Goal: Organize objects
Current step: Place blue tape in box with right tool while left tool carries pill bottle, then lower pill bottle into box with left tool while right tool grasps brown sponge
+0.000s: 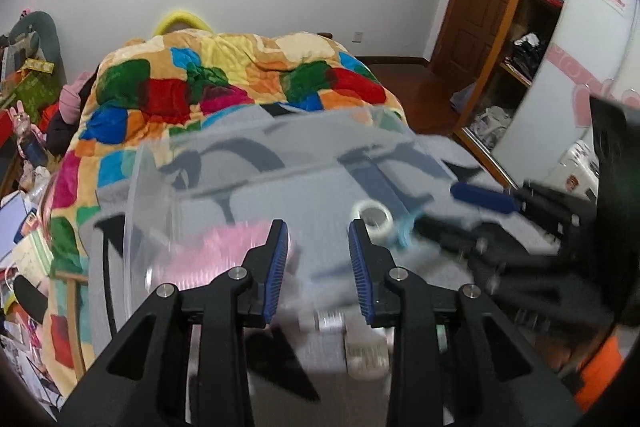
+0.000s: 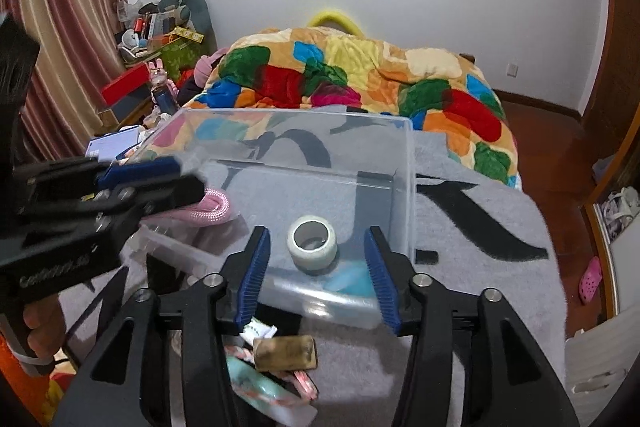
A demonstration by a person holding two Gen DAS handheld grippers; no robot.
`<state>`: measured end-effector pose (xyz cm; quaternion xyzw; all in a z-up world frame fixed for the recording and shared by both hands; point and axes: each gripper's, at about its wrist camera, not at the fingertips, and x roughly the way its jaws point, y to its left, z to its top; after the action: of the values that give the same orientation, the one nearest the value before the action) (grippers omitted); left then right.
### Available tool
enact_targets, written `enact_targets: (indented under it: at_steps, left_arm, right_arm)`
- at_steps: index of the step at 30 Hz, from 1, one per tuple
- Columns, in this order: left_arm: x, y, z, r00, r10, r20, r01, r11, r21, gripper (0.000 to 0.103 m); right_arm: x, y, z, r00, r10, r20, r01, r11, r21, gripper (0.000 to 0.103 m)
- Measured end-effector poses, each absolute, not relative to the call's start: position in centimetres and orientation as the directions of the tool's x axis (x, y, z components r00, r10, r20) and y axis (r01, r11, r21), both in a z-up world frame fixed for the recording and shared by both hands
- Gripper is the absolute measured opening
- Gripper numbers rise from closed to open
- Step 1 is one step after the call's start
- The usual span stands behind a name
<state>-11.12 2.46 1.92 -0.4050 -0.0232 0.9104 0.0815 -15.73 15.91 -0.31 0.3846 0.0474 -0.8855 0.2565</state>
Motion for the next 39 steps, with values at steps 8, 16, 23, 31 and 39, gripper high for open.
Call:
enact_targets:
  at_steps: [8, 16, 23, 31, 39]
  left_arm:
    - [-7.1, 4.8, 0.8, -0.653, 0.161, -0.740, -0.199, -0.979, -0.037, 0.033]
    - [-7.8, 5.3, -4.0, -0.543, 0.177, -0.821, -0.207, -0.976, -0.073, 0.037]
    - [-7.8, 5.2, -4.7, -0.553, 0.184, -0.813, -0.197, -0.976, -0.087, 0.029]
    - [-7.0, 5.3, 0.0, -0.654, 0.188, -0.733, -0.223, -0.973, -0.050, 0.029]
    - [-10.9, 4.7, 2.2, -0.671, 0.149, -0.726, -0.165, -0.985, -0.050, 0.029]
  right_arm:
    - [-12.7, 18.0, 0.4, -0.587, -0.441, -0.678, 0.504, -0.855, 0.120, 0.049]
    - [-10.7, 18.0, -0.5, -0.567, -0.448, -0.691, 0.534, -0.839, 0.106, 0.049]
    - [-10.4, 17.5, -2.9, -0.530, -0.430, -0.730, 0.550, -0.831, 0.090, 0.049]
    - [-11.3, 16.7, -5.0, -0.464, -0.441, -0.768, 0.557, -0.819, 0.135, 0.049]
    - [-12.6, 15.4, -6.6, -0.415, -0.430, -0.802, 0.556, -0.817, 0.150, 0.049]
